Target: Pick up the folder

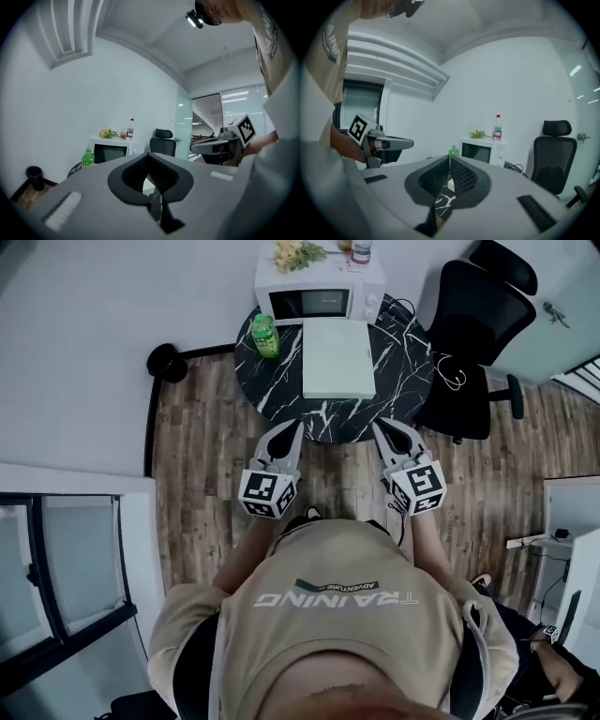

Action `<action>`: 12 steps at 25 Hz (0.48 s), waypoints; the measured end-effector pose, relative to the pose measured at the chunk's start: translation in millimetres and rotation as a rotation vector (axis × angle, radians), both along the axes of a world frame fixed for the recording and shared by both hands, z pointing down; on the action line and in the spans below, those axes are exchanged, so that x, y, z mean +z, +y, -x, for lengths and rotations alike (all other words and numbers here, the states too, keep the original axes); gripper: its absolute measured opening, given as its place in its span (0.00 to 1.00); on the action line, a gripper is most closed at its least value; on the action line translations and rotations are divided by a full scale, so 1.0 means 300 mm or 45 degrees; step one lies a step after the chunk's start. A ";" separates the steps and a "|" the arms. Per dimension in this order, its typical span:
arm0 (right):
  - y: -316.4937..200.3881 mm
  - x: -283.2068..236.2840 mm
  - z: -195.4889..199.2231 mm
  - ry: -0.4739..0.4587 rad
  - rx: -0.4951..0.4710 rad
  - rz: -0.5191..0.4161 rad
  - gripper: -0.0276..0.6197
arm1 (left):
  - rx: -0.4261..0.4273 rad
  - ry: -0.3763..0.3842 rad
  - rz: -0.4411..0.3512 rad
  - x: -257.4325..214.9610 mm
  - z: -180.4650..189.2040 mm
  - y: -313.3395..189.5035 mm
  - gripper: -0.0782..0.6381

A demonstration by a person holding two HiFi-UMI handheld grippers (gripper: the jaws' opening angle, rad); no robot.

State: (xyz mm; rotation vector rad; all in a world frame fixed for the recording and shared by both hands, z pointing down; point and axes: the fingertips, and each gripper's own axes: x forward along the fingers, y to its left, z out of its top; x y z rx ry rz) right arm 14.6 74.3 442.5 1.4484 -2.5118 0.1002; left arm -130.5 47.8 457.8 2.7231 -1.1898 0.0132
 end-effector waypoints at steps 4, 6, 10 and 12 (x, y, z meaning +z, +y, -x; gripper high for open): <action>-0.025 0.042 0.013 0.024 0.048 0.053 0.06 | 0.078 0.013 0.013 0.032 -0.013 -0.048 0.12; -0.032 0.053 0.013 0.002 0.076 0.085 0.06 | 0.093 0.027 0.024 0.045 -0.010 -0.058 0.12; -0.066 0.065 0.035 -0.004 0.086 0.115 0.06 | 0.089 0.038 0.032 0.065 0.023 -0.099 0.12; -0.090 0.068 0.042 0.029 0.077 0.118 0.06 | 0.054 0.048 0.045 0.078 0.043 -0.138 0.12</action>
